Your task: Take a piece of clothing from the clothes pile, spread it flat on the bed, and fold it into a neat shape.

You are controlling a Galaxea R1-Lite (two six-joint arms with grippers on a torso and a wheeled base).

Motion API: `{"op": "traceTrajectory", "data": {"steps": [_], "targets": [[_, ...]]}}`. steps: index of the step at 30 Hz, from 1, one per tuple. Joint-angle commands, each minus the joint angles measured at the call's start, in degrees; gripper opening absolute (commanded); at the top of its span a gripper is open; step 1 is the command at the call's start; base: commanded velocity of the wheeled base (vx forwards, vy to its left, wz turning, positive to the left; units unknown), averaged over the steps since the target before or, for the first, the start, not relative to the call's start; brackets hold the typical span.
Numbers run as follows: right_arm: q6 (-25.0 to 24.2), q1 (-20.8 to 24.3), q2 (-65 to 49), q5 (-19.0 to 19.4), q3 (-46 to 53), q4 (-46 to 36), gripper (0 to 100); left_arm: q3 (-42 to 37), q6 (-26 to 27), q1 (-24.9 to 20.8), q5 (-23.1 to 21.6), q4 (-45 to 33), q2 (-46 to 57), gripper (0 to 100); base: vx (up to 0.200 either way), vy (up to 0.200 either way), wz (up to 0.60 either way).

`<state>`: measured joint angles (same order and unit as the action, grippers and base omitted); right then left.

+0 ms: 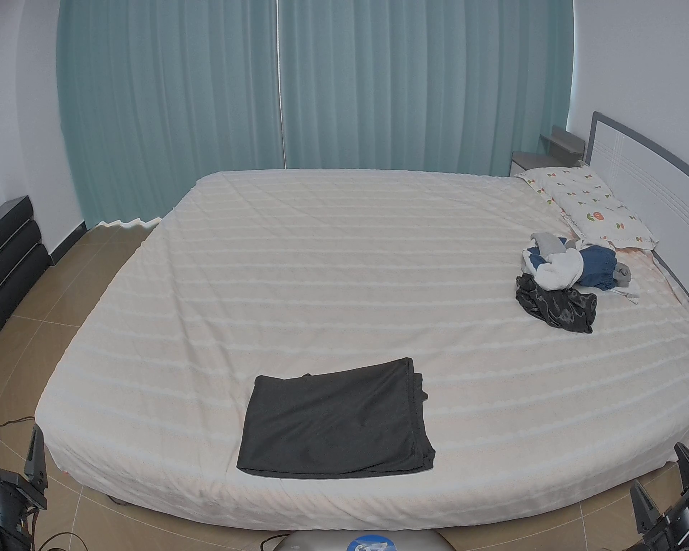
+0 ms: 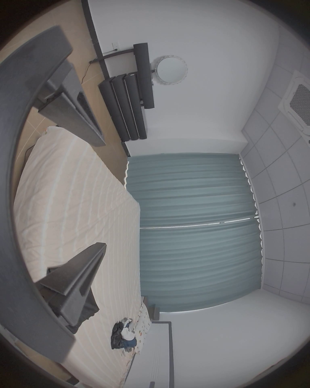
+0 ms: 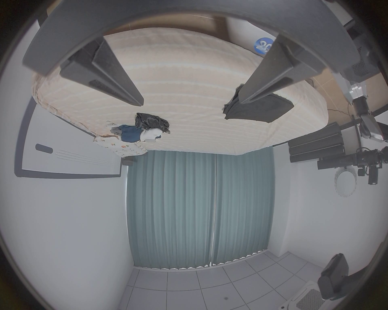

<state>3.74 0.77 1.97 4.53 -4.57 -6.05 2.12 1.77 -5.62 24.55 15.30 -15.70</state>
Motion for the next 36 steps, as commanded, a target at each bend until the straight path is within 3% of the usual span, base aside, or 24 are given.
{"op": "traceTrajectory", "data": {"steps": [1, 13, 18, 24, 29, 36], "targets": [[0.4, -0.3, -2.0, 0.0, 1.2, 1.4, 100, -1.1, 1.7, 0.6, 0.5, -2.1, 6.6, 100, 0.000, 0.000, 0.00], [0.8, -0.3, -2.0, -0.2, 4.6, 9.9, 100, -2.1, 2.1, 4.6, -0.2, -7.5, 12.5, 100, 0.000, 0.000, 0.00], [0.3, -0.3, -2.0, -1.9, 4.5, 7.8, 100, -2.1, 2.2, 5.7, -4.5, -11.6, 15.7, 100, 0.000, 0.000, 0.00], [-3.1, -0.4, -2.0, -2.6, 4.6, 6.0, 100, -2.1, 1.9, 5.7, -6.8, -11.7, 15.7, 100, 0.000, 0.000, 0.00], [-3.2, -0.4, -2.0, -3.0, 4.6, 6.0, 100, -2.1, 1.9, 5.7, -9.5, -11.8, 15.7, 100, 0.000, 0.000, 0.00], [-3.3, -0.4, -2.0, -3.4, 4.6, 6.0, 100, -2.1, -2.5, 5.7, -17.4, -12.0, 15.7, 100, 0.000, 0.000, 0.00]]}}
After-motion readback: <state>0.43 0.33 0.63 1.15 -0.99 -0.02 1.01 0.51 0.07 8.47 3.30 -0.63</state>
